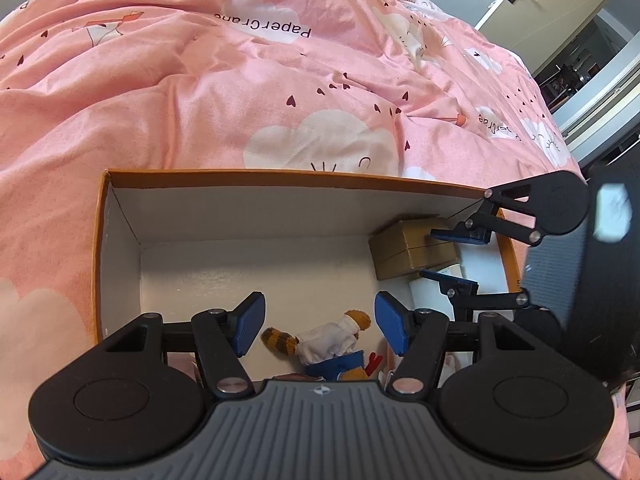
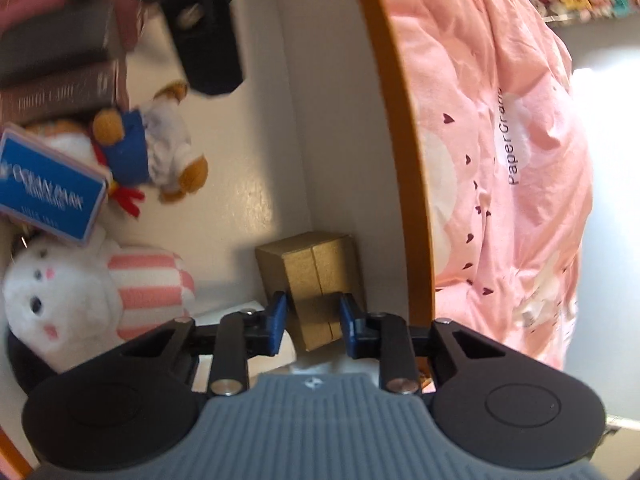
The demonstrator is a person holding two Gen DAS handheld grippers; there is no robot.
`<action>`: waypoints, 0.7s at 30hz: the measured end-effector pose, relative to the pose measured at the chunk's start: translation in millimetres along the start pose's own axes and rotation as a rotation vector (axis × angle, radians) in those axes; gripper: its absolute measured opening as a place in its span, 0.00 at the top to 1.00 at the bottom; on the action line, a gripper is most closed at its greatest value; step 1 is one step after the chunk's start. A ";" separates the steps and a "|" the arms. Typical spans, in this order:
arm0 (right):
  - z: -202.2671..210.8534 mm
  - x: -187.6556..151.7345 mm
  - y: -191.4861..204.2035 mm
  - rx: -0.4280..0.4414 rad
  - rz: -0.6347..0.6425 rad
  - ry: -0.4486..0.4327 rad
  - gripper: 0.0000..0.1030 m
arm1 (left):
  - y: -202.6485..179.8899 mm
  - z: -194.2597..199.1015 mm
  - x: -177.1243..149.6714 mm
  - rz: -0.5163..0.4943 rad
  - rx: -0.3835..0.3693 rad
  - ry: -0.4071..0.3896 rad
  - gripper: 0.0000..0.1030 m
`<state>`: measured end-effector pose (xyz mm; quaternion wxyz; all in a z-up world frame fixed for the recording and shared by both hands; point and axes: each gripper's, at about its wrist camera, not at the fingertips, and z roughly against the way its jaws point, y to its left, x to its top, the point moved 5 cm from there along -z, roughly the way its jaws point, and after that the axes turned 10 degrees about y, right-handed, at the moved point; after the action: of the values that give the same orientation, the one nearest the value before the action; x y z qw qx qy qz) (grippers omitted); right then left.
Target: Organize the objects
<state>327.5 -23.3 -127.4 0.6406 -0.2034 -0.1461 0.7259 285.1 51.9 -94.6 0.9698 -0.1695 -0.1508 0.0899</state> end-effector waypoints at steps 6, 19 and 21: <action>21.9 19.1 -4.5 0.049 -0.082 -0.125 0.72 | 0.0 7.0 -8.3 -0.049 0.084 -0.062 0.34; 1.0 20.5 -14.4 -0.071 -0.121 -0.053 0.79 | -7.2 11.4 -22.8 -0.097 0.118 -0.087 0.34; 2.0 19.4 -18.5 -0.068 -0.145 -0.046 0.79 | -10.0 14.4 -24.8 -0.110 0.118 -0.101 0.34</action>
<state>340.7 -1.5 -119.1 0.6807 -0.1970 -0.1997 0.6767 258.4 41.4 -84.7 0.9727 -0.0986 -0.2030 0.0538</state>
